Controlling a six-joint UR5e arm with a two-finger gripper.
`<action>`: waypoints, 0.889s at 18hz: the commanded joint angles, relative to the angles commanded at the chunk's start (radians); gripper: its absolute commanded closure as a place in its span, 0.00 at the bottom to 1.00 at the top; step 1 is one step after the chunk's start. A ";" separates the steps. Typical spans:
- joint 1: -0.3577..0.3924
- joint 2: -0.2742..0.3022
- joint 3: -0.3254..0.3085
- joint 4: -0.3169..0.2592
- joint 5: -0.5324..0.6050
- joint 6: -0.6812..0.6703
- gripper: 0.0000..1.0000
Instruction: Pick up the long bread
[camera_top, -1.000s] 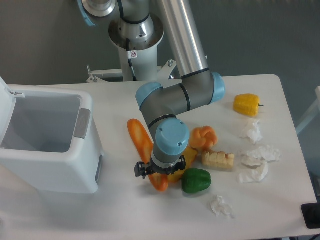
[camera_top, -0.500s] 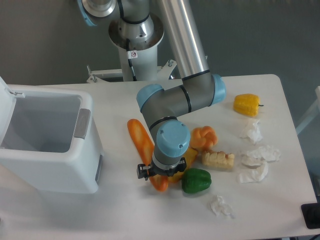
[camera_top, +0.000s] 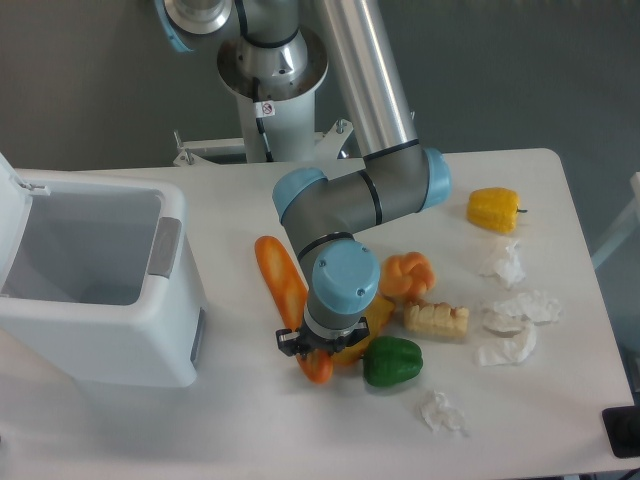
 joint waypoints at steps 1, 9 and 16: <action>0.002 0.000 0.000 0.000 0.000 0.000 0.65; 0.002 0.002 0.000 -0.002 0.000 0.002 0.96; 0.002 0.041 0.006 -0.005 0.000 0.005 0.97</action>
